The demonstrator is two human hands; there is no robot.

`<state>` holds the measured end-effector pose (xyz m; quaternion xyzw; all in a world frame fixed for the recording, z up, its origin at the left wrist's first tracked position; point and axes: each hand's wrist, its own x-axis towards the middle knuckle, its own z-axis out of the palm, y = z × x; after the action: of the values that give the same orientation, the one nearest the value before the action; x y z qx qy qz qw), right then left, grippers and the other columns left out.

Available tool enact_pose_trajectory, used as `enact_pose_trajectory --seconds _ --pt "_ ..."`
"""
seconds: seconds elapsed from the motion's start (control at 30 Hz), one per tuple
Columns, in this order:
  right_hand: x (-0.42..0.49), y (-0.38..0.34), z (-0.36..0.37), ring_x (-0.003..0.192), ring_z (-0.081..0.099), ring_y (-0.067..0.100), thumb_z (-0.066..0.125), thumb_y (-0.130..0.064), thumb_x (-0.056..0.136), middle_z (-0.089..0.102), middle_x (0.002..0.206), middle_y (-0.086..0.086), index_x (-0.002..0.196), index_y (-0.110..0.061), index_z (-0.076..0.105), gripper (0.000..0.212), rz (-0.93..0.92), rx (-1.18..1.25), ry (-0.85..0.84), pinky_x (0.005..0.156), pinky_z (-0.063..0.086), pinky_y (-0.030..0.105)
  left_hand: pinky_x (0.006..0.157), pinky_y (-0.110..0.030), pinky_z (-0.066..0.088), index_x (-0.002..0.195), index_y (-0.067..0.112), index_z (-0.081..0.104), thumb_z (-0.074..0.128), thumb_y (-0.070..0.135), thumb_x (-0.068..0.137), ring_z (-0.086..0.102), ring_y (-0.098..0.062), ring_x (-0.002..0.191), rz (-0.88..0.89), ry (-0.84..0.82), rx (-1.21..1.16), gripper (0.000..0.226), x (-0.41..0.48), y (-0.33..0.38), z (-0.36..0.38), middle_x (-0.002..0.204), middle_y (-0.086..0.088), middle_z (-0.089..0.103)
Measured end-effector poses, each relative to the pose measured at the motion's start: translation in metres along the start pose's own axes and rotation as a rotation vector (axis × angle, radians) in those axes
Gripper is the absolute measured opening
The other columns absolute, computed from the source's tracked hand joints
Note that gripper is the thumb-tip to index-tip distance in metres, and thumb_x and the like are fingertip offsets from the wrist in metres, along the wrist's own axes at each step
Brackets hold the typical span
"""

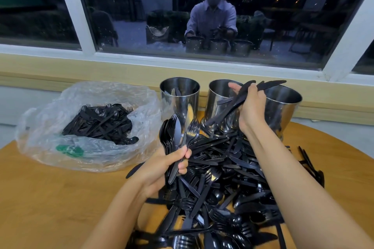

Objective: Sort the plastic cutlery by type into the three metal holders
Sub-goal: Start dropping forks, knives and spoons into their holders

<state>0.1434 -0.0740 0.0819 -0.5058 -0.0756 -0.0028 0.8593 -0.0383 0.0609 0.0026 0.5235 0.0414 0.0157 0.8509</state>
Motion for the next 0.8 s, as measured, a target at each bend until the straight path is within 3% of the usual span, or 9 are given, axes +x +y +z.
enact_pose_trajectory --seconds 0.07,0.13,0.2,0.3,0.4,0.47,0.6,0.73,0.8 --pt "-0.005 0.002 -0.002 0.058 0.060 0.014 0.026 -0.019 0.108 0.061 0.069 0.003 0.099 -0.009 0.040 0.019 0.064 0.104 -0.069 0.060 0.059 0.028 0.053 -0.020 0.041 0.089 0.009 0.055 0.057 0.011 0.093 0.041 -0.010 0.057 0.002 0.001 -0.018 0.005 0.000 0.001 -0.001 0.080 -0.006 0.052" --pt "-0.010 0.008 -0.006 0.043 0.038 0.008 0.033 -0.023 0.107 0.043 0.056 -0.005 0.096 -0.010 0.041 0.018 0.118 0.046 -0.145 0.041 0.040 0.020 0.053 -0.020 0.042 0.086 0.010 0.057 0.057 0.011 0.094 0.041 -0.011 0.057 0.008 -0.003 -0.015 0.008 0.000 0.001 -0.001 0.081 -0.006 0.051" --pt "-0.018 0.014 -0.008 0.040 0.025 0.006 0.047 -0.035 0.101 0.035 0.054 -0.008 0.097 -0.009 0.049 0.026 0.158 -0.126 -0.251 0.036 0.023 0.018 0.053 -0.020 0.042 0.090 0.010 0.055 0.055 0.010 0.095 0.041 -0.011 0.057 0.017 -0.008 -0.006 0.005 -0.001 0.002 0.002 0.081 -0.006 0.052" --pt "-0.031 0.019 -0.006 0.043 0.023 0.005 0.060 -0.047 0.090 0.032 0.055 -0.010 0.103 -0.008 0.058 0.042 0.292 -0.329 -0.461 0.038 0.019 0.018 0.053 -0.020 0.041 0.096 0.010 0.053 0.053 0.009 0.096 0.041 -0.010 0.056 0.021 -0.034 -0.006 0.001 0.000 0.003 0.007 0.081 -0.005 0.052" --pt "-0.039 0.023 -0.002 0.044 0.022 0.005 0.064 -0.043 0.089 0.037 0.058 -0.010 0.095 -0.013 0.058 0.031 0.413 -0.433 -0.644 0.039 0.018 0.017 0.054 -0.021 0.041 0.104 0.008 0.053 0.053 0.010 0.098 0.042 -0.010 0.056 0.009 -0.062 0.019 0.006 -0.001 0.002 0.009 0.082 -0.006 0.051" --pt "-0.040 0.025 0.002 0.042 0.024 0.004 0.063 -0.033 0.093 0.042 0.059 -0.007 0.095 -0.011 0.059 0.023 0.346 -0.461 -0.592 0.038 0.019 0.017 0.055 -0.021 0.041 0.111 0.007 0.053 0.053 0.010 0.099 0.042 -0.011 0.058 -0.002 -0.078 0.024 0.012 -0.002 0.000 0.008 0.082 -0.006 0.051" --pt "-0.025 0.021 0.005 0.044 0.035 0.005 0.045 -0.023 0.103 0.041 0.065 -0.001 0.092 -0.010 0.050 0.017 0.103 -0.363 -0.231 0.042 0.030 0.017 0.054 -0.021 0.039 0.103 0.010 0.057 0.049 0.007 0.100 0.040 -0.011 0.057 -0.006 -0.081 -0.023 0.009 -0.006 0.001 0.007 0.081 -0.006 0.051" --pt "-0.020 0.009 0.007 0.063 0.064 0.014 0.032 -0.019 0.107 0.065 0.085 0.002 0.097 -0.019 0.045 0.016 -0.037 -0.176 -0.100 0.069 0.056 0.031 0.052 -0.019 0.041 0.092 0.011 0.052 0.049 0.007 0.099 0.041 -0.010 0.055 -0.001 -0.035 -0.045 0.008 -0.005 0.002 0.005 0.079 -0.005 0.050" --pt "-0.020 0.000 0.006 0.051 0.056 0.012 0.033 -0.016 0.107 0.060 0.075 0.001 0.094 -0.018 0.042 0.016 -0.070 -0.051 -0.104 0.057 0.053 0.029 0.052 -0.019 0.041 0.093 0.012 0.052 0.052 0.009 0.097 0.041 -0.009 0.056 0.003 -0.010 -0.036 0.005 -0.004 0.001 0.002 0.078 -0.004 0.051"
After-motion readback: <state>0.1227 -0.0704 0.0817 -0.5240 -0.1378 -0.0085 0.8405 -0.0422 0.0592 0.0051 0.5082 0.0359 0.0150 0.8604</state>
